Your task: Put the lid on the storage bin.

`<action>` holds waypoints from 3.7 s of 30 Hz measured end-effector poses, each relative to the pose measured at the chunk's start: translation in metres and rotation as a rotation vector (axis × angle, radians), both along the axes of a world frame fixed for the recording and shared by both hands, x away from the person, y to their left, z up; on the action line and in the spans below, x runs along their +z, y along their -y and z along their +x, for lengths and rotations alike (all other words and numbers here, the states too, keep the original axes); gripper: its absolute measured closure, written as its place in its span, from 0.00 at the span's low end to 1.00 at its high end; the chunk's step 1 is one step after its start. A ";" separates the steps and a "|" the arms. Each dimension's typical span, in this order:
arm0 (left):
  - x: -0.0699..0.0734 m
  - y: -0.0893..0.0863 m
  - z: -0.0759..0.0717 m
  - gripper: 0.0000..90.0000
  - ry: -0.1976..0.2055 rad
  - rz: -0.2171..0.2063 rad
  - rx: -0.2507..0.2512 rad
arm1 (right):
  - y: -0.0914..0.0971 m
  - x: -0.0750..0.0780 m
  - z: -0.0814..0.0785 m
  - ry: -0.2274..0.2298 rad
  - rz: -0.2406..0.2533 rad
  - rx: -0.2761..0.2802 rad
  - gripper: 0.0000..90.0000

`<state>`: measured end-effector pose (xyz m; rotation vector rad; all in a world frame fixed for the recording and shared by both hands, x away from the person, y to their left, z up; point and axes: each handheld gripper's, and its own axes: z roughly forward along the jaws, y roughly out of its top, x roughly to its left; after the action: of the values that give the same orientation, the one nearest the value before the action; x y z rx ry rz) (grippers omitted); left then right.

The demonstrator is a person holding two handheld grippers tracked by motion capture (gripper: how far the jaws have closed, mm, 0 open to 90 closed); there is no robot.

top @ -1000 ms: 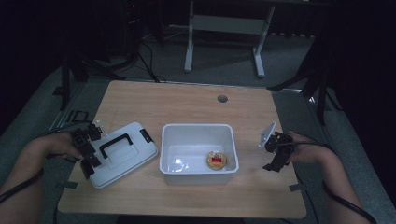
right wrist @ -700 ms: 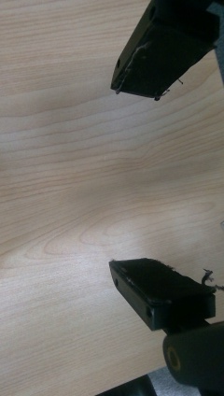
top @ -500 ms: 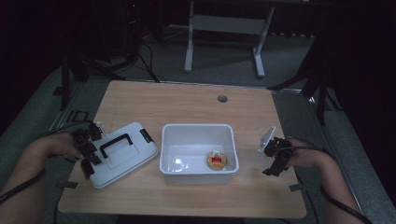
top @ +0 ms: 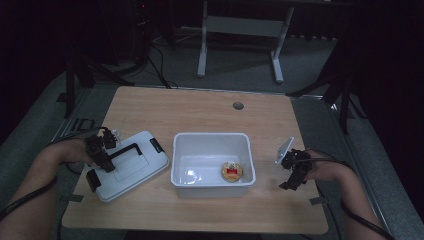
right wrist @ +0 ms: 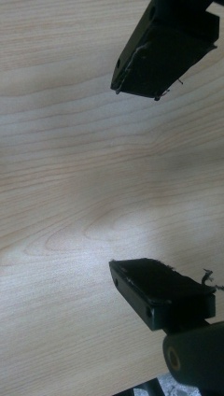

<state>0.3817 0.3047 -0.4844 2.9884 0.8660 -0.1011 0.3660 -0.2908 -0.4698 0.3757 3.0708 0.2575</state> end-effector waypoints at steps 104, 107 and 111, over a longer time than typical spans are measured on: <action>0.151 0.043 -0.020 0.93 0.049 -0.096 -0.118 | 0.015 -0.018 -0.009 0.106 0.135 -0.065 0.14; 0.152 0.050 -0.019 0.93 0.049 -0.096 -0.131 | 0.015 -0.018 -0.009 0.109 0.134 -0.058 0.14; 0.151 0.063 -0.015 0.93 0.039 -0.101 -0.154 | 0.015 -0.017 -0.009 0.113 0.140 -0.060 0.14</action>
<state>0.3671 0.2416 -0.3333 2.9475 0.6075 -0.0868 0.3568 -0.3054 -0.4868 0.4423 2.9341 0.4761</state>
